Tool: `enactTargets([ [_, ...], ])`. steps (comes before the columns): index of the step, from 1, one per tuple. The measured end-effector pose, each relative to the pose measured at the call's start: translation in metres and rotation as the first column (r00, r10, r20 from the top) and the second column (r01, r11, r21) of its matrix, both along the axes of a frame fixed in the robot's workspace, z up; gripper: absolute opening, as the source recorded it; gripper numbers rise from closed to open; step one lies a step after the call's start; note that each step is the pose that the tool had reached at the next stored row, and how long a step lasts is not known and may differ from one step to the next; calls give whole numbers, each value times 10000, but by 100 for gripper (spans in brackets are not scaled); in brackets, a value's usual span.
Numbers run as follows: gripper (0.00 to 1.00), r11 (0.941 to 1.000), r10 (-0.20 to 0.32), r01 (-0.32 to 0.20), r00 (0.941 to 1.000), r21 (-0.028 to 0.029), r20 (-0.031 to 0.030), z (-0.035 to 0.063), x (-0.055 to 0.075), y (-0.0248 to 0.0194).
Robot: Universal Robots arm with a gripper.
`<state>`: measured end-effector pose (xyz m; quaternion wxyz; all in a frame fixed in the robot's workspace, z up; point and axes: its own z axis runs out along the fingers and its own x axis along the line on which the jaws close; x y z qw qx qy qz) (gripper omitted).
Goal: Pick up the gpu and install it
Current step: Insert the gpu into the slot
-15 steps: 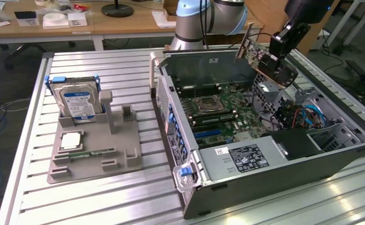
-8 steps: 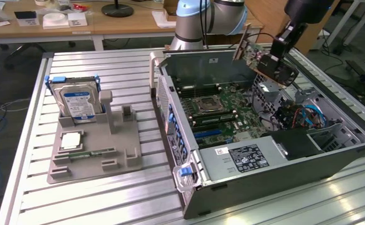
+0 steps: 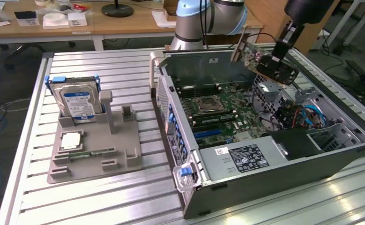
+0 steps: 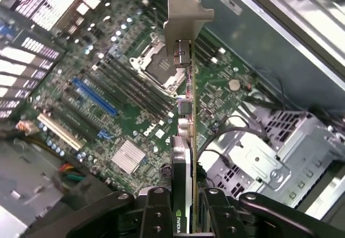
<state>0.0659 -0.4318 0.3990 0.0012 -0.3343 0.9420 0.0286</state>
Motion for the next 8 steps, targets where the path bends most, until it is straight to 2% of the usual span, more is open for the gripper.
enactTargets([
  [4, 27, 9976, 687, -687, 9976, 0, 0, -1, 0, 0],
  [8, 27, 9910, 1341, -1341, 9910, 0, 0, -1, 0, 0],
])
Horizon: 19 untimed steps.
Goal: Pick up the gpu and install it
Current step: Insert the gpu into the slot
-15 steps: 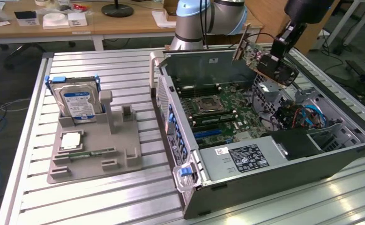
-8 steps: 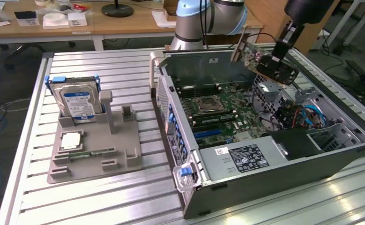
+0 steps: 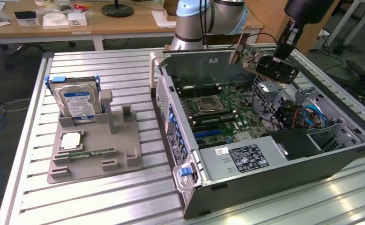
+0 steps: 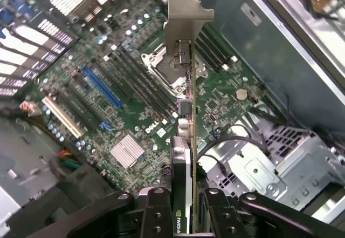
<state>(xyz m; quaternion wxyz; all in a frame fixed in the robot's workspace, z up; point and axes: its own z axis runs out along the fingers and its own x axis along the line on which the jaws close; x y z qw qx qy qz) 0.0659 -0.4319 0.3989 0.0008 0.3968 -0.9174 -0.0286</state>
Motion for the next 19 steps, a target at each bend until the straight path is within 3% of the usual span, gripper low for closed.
enactTargets([
  [8, 27, 9929, 1186, -1186, 9929, 0, 1, -1, 0, 0],
  [19, 27, 9928, 1195, -1195, 9928, 0, 0, 0, 0, 0],
])
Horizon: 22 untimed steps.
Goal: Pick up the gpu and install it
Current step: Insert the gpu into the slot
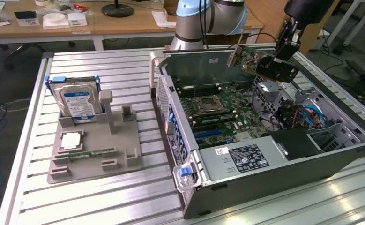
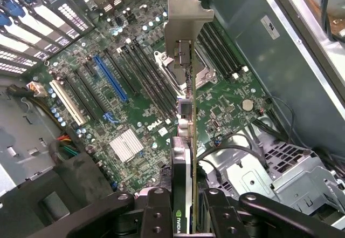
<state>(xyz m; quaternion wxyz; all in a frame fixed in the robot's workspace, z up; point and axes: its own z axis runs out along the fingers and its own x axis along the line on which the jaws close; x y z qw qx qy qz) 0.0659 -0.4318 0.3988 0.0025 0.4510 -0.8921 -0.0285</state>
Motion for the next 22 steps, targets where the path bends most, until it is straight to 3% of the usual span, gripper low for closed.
enactTargets([
  [13, 27, 9972, 743, -743, 9972, 0, 0, 0, 0, 0],
  [22, 27, 9857, 1684, -1684, 9857, 0, 0, -2, 0, 0],
])
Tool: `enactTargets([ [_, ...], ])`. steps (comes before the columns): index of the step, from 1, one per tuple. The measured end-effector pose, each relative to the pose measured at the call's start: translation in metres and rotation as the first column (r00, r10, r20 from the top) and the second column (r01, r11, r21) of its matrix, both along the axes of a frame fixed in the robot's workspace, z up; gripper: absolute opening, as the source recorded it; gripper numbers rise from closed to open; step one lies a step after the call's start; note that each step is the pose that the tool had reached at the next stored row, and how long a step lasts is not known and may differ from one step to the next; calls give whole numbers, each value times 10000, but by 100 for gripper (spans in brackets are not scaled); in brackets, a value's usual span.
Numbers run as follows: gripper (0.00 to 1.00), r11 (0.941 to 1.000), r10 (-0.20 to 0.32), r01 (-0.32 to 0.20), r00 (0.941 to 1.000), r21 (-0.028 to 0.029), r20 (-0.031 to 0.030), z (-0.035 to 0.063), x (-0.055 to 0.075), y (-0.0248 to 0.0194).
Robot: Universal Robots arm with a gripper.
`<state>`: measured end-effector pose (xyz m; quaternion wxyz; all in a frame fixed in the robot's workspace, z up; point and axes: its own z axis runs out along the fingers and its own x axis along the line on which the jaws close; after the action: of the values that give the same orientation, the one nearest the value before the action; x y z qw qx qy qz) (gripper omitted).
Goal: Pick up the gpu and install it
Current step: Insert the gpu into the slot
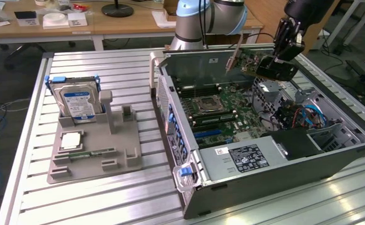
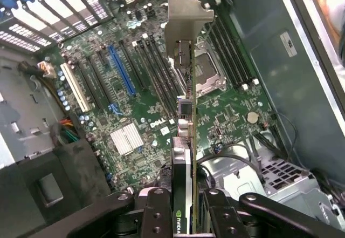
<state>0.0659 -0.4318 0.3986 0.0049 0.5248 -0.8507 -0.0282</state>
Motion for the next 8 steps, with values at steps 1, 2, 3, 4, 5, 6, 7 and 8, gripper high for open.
enactTargets([
  [1, 27, 9999, 121, -121, 9999, 0, 0, 0, 0, 0],
  [2, 27, 9997, 242, -242, 9997, 0, 0, -1, 0, 0],
  [3, 27, 9993, 363, -363, 9993, 0, 0, -1, 0, 0],
  [4, 27, 9988, 487, -487, 9988, 0, 0, -2, 0, 0],
  [5, 27, 9981, 615, -615, 9981, 0, 0, -2, 0, 0],
  [6, 27, 9973, 730, -730, 9973, 0, 0, -2, 0, 0],
  [7, 27, 9965, 841, -841, 9965, 0, 0, -2, 0, 0],
  [8, 27, 9955, 951, -951, 9955, 0, 0, -3, 0, 0],
])
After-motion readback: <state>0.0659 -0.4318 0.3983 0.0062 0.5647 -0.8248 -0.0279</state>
